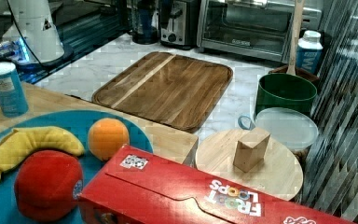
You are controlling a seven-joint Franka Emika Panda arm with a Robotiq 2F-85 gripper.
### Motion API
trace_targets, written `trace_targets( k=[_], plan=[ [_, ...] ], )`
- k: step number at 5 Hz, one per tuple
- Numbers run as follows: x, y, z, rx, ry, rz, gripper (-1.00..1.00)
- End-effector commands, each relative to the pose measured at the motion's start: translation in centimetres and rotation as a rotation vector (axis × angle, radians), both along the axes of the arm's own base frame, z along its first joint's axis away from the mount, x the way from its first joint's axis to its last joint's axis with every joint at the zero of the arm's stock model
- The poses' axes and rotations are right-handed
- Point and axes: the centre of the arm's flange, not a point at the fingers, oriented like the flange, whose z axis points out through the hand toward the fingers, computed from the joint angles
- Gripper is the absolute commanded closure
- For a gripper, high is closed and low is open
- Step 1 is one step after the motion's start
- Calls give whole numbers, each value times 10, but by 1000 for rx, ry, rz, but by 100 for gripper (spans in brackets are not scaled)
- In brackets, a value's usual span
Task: Open the drawer.
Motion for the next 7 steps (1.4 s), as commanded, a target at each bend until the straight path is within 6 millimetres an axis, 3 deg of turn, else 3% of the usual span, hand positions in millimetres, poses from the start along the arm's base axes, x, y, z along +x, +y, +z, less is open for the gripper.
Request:
trace_targets(
  k=[1, 4, 5, 7],
  plan=[
    [-5, -41, 53, -22, -109, 10, -100],
    [-7, -42, 54, -24, -171, -45, -100],
    [-34, -56, -77, -65, -238, -88, -100],
    [-40, -66, -106, -25, -219, -102, -100]
  ],
)
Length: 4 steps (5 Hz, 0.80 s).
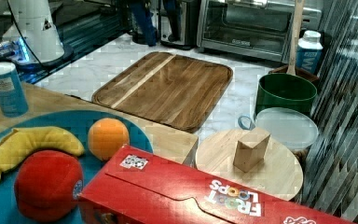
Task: Open the drawer.
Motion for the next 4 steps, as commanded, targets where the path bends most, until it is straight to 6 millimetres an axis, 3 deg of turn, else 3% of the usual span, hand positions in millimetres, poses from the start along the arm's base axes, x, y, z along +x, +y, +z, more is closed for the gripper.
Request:
trace_targets(
  k=[1, 4],
  plan=[
    [-34, 7, -113, 107, 193, -70, -100],
    [-30, 23, -123, 90, 184, -124, -100]
  ],
)
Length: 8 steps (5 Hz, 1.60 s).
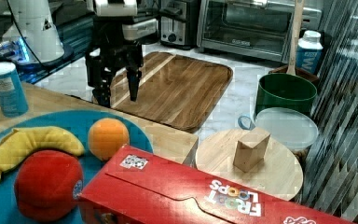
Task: Open the drawer.
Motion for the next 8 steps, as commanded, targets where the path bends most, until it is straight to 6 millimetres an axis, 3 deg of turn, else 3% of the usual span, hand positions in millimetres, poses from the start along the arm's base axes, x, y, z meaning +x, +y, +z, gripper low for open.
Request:
trace_targets(
  k=[1, 3, 4, 5, 6, 8],
  plan=[
    [35, 27, 38, -38, -127, -52, -100],
    [61, 34, 16, -23, -186, -6, -100],
    [69, 50, 10, -11, -178, -13, -100],
    [71, 76, 12, 14, -139, 3, -100],
    [63, 116, 17, 23, -168, 46, -100],
    [66, 168, 7, 10, -154, 98, -100]
  ],
)
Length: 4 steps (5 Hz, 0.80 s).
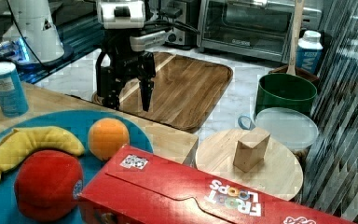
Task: Open the drawer.
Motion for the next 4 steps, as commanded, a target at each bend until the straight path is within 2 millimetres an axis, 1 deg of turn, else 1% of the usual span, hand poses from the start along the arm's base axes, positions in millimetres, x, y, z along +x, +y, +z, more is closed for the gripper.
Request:
trace_targets(
  k=[1, 2, 3, 4],
  plan=[
    [47, 193, 22, 24, -50, 245, -100],
    [43, 217, 22, 38, -42, 283, -100],
    [38, 234, 27, 38, 2, 251, -100],
    [33, 243, 32, 75, 41, 208, -100]
  ],
)
